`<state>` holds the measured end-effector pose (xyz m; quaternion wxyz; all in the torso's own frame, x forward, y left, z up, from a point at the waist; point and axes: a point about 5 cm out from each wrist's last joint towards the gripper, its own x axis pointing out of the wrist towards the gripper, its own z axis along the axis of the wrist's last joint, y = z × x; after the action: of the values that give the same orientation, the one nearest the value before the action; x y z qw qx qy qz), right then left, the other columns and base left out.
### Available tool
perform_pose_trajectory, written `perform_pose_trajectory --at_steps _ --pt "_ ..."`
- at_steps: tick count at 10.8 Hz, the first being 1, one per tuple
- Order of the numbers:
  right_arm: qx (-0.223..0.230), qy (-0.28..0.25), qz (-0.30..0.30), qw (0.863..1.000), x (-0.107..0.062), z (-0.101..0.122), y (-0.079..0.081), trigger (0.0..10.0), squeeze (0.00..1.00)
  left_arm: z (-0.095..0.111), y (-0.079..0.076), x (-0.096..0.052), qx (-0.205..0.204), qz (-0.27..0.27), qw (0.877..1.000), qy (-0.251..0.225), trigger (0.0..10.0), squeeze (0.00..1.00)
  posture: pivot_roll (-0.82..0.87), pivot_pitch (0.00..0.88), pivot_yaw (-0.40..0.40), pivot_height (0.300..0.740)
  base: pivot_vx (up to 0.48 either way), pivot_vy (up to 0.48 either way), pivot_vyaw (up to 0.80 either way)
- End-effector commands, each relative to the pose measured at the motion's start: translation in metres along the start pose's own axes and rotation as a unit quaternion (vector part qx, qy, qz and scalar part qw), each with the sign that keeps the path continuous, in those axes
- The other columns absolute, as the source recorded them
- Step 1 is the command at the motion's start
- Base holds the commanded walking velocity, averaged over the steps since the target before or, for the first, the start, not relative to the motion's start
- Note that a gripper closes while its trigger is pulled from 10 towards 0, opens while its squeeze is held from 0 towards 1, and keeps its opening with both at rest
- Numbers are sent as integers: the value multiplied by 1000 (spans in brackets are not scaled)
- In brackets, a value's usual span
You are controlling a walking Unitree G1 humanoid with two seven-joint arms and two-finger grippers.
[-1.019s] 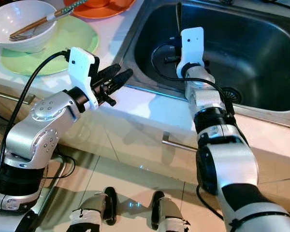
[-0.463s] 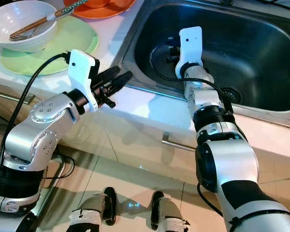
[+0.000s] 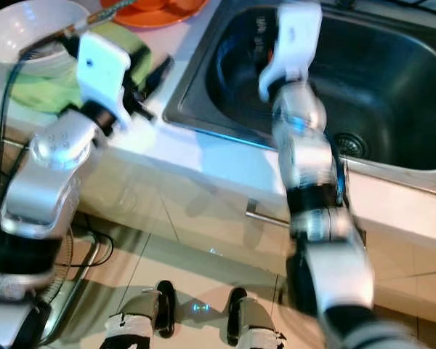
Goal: Kitchen organization
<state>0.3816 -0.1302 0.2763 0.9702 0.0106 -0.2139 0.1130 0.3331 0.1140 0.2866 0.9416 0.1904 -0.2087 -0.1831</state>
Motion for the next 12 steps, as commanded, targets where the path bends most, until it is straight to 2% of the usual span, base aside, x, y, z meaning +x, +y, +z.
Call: perform_pose_trajectory --at_steps 1,2,3,5,9,12 --pt "10 -8 7 1000 -5 7 4 10000 0 3 2 2 43 7 999 -7 10000 0 109 262 -11 740 0 0 0" --pt "23 1 14 1000 -14 6 8 10000 0 4 6 5 119 19 993 -13 10000 0 102 260 -9 740 0 0 0" --pt "27 14 21 999 -25 3 12 10000 0 4 10 12 175 22 984 -13 10000 0 93 257 -6 740 0 0 0" --pt "43 31 14 999 -35 0 16 10000 0 1 13 18 239 38 970 9 10000 0 91 250 -2 740 0 0 0" --pt "50 47 11 998 -42 2 19 10000 0 -13 37 37 293 89 950 62 10000 0 87 241 -2 740 0 0 0" --pt "50 54 6 997 -43 2 18 10000 0 -17 46 45 312 107 941 75 10000 0 84 245 -3 740 0 0 0"
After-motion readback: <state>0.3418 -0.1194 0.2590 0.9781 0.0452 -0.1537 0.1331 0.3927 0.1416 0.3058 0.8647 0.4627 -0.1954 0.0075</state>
